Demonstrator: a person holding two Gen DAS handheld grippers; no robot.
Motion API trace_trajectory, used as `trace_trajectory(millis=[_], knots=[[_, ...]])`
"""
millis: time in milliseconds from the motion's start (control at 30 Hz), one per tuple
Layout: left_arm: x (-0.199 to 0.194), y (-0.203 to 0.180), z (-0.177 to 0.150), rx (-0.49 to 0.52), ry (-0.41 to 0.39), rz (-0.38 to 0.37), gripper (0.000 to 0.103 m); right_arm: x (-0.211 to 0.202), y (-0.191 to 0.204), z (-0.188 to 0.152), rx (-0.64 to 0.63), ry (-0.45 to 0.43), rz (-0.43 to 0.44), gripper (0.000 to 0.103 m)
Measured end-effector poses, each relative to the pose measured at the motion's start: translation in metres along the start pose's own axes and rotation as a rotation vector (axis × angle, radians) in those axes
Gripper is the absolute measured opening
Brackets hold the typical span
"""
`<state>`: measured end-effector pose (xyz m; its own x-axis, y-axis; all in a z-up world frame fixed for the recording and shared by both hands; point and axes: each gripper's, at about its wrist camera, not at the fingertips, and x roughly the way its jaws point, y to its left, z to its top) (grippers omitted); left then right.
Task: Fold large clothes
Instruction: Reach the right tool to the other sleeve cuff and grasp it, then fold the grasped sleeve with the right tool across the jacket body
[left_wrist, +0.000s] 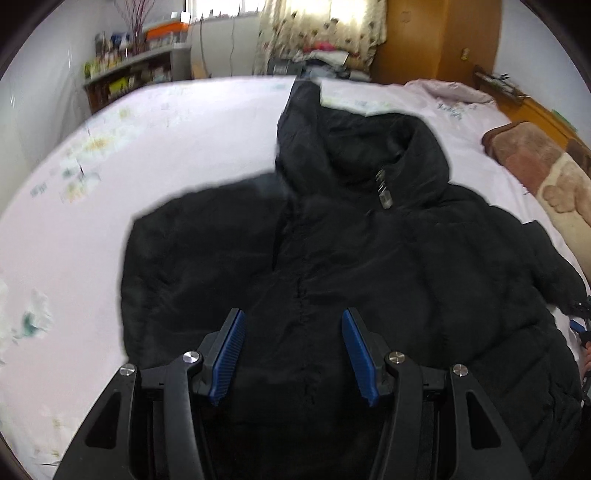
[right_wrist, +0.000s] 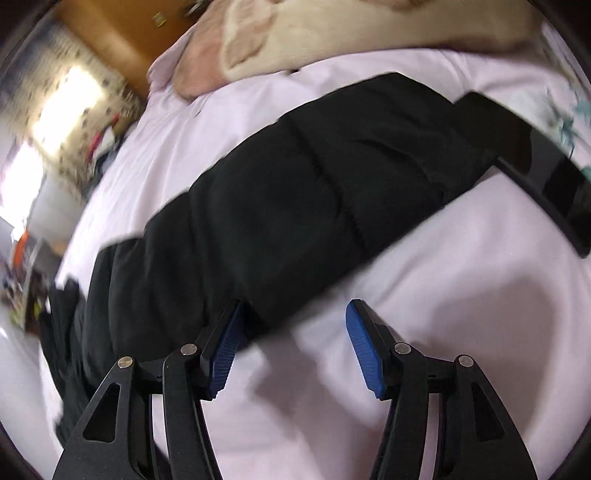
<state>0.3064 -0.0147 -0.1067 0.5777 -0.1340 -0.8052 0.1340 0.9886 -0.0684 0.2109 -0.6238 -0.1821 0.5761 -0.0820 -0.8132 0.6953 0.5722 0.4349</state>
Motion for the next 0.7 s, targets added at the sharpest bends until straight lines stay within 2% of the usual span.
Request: trace_trajectory(millis=[200,233,267,333,400,500,700], knots=[[0.008,-0.005,-0.007,0.021,-0.029,0.012,0.063,0.011,0.002,0.015,0.03,-0.028,0.048,0.058],[0.007,-0.004,-0.007,0.019,-0.029,0.008,0.063,0.011,0.002,0.016,0.034,-0.024,0.055,0.044],[0.006,-0.003,-0.007,0.018,-0.027,0.002,0.063,0.011,0.003,0.017,0.039,-0.015,0.074,0.02],[0.002,-0.002,-0.007,0.024,-0.017,-0.011,0.063,-0.001,0.012,0.016,0.025,-0.025,0.072,0.011],[-0.006,-0.002,-0.005,0.029,-0.012,-0.037,0.063,-0.017,0.025,0.016,-0.012,-0.047,0.066,0.01],[-0.026,-0.004,-0.005,0.034,-0.032,-0.068,0.063,-0.061,0.056,0.014,-0.09,-0.108,0.106,0.009],[-0.078,0.001,-0.006,0.018,-0.11,-0.104,0.063,-0.155,0.148,-0.008,-0.305,-0.192,0.257,0.009]])
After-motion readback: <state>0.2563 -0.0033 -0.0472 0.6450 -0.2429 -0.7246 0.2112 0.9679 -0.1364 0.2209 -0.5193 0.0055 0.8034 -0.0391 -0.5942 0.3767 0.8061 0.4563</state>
